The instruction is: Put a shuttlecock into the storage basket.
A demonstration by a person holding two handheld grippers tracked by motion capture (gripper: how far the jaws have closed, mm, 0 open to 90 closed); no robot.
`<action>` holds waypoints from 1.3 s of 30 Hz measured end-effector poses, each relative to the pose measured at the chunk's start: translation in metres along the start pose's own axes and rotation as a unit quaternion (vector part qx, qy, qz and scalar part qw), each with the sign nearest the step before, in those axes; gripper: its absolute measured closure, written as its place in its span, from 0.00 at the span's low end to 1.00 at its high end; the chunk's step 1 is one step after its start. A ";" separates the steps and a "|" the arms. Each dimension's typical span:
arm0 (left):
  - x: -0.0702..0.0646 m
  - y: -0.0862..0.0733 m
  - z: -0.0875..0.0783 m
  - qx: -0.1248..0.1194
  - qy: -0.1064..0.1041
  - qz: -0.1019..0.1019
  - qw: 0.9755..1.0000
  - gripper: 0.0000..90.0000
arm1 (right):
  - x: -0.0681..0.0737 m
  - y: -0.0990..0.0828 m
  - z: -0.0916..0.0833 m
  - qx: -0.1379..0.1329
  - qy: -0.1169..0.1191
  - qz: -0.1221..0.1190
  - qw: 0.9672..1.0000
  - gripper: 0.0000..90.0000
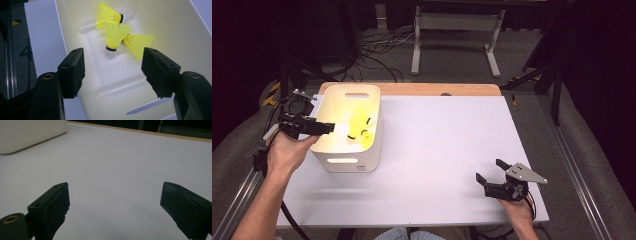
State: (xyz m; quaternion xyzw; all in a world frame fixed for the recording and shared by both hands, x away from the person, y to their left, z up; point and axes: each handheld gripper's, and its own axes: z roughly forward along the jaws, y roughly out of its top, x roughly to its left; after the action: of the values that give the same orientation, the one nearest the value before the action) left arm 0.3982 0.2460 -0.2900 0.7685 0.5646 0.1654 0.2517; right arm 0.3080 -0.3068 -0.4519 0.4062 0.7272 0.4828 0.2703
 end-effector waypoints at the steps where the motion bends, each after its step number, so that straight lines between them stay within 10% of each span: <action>1: 0.000 -0.001 0.000 0.006 0.002 0.002 1.000 0.40 | 0.000 0.000 0.000 0.000 0.001 0.000 1.000 0.10; 39: 0.034 -0.023 -0.008 -0.012 0.017 -0.050 0.999 0.41 | 0.000 0.000 0.000 0.001 0.001 0.001 1.000 0.10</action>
State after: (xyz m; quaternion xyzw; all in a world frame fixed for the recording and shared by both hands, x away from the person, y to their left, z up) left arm 0.3862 0.2856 -0.2972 0.7334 0.6045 0.1723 0.2589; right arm 0.3081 -0.3065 -0.4521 0.4063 0.7276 0.4828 0.2691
